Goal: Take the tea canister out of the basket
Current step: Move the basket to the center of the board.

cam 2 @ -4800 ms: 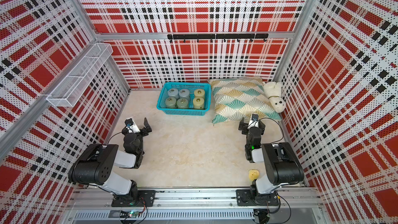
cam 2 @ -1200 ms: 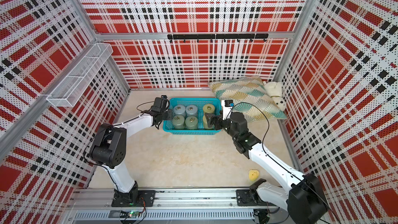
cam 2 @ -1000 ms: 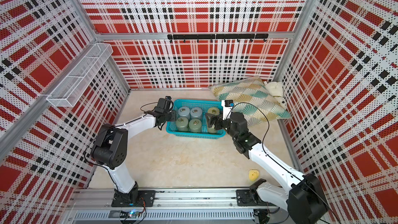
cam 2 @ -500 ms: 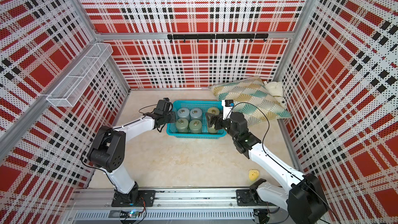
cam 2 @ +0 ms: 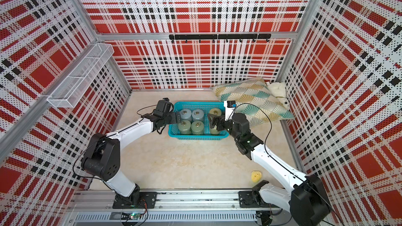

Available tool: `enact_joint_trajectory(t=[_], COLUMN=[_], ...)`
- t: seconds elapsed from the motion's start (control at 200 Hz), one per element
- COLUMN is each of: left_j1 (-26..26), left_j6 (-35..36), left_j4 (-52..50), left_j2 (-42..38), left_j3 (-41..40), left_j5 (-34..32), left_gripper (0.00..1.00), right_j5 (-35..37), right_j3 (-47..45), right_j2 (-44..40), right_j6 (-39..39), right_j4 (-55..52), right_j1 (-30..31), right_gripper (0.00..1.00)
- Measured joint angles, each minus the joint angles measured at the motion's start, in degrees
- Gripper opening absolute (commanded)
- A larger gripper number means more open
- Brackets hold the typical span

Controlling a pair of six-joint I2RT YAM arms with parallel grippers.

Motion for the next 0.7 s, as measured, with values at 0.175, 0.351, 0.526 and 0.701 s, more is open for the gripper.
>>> enact_joint_trajectory(t=[0.175,0.351,0.526,0.701], left_j1=[-7.9,-13.7,-12.4,-10.2], left_j6=[-0.7,-0.8,-1.1,-1.0], left_j4=[0.0,-0.9,-3.6,-6.9], left_j2=[-3.4,-3.0,-1.4,-1.2], left_j3=[2.9,6.1,7.5,7.3], left_j5=[-5.0,-5.2,-4.5,-1.2], left_gripper=[0.99,0.99,0.94,0.91], right_j5=[0.5,0.6,0.6,0.8], right_j3=[3.7,7.3,9.7,11.5], right_j2=[4.1,6.2,6.2,6.2], right_j6=[0.2,0.2,-0.4,-0.5], right_j4=[-3.1,-3.5,-7.9,-13.8], right_j1=[0.9,2.7,3.5,3.9], right_gripper=[1.0,1.0,1.0,1.0])
